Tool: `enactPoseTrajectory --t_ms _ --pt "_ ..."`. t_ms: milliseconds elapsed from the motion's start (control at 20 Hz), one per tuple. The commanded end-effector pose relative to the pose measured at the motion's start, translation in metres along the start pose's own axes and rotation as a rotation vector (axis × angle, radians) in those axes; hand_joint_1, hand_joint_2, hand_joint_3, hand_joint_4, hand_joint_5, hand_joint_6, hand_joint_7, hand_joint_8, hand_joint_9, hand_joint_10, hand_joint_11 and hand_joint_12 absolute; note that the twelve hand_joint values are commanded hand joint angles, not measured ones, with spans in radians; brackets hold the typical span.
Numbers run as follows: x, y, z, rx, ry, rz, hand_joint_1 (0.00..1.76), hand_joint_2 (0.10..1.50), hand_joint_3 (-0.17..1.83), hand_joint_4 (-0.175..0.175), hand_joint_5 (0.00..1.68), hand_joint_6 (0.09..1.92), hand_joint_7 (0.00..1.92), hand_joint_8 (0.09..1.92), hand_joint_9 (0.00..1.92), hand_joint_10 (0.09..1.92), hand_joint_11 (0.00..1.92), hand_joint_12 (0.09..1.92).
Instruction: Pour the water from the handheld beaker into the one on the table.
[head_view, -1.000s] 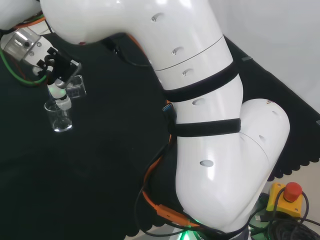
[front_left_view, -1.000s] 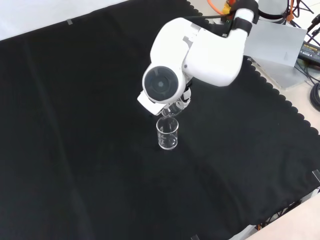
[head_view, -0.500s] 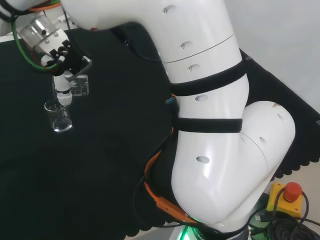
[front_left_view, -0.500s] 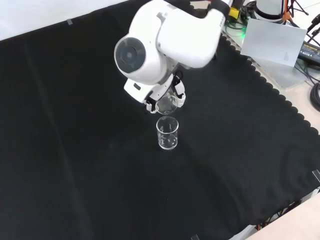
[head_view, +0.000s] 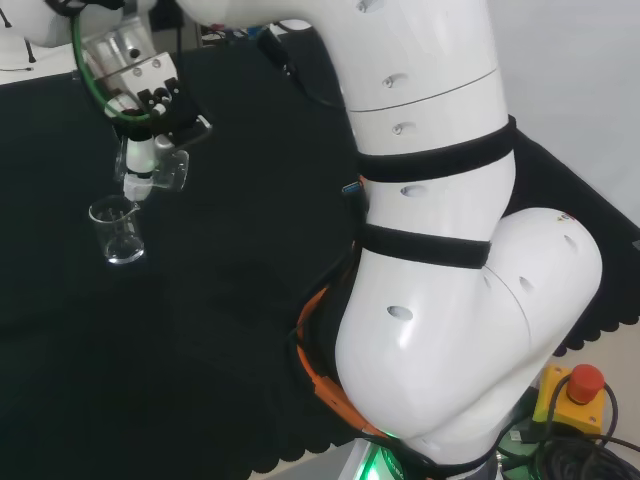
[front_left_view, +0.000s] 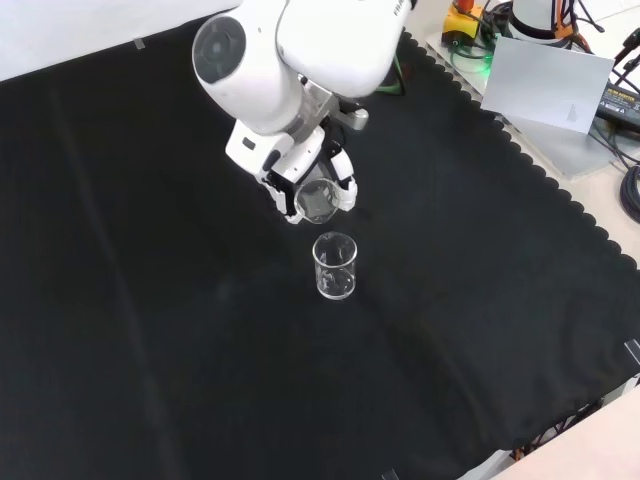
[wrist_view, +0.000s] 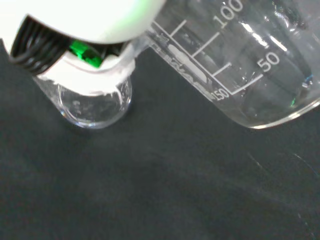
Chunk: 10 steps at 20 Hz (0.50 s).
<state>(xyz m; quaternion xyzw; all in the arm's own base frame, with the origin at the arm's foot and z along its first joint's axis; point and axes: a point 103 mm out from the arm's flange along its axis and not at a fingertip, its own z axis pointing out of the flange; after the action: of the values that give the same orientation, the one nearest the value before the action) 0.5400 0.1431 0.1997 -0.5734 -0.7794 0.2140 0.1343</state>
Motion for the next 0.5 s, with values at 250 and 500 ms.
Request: enactPoseTrajectory --t_ms 250,500 --pt "-0.045 -0.003 0.007 -0.126 0.172 -0.007 1.18 0.61 0.64 0.097 1.44 0.36 1.76 0.09 1.62 0.09 1.36 0.75" --pt "-0.065 -0.004 0.02 -0.208 0.28 0.001 1.18 0.61 0.64 0.097 1.44 0.36 1.76 0.09 1.62 0.09 1.36 0.75"
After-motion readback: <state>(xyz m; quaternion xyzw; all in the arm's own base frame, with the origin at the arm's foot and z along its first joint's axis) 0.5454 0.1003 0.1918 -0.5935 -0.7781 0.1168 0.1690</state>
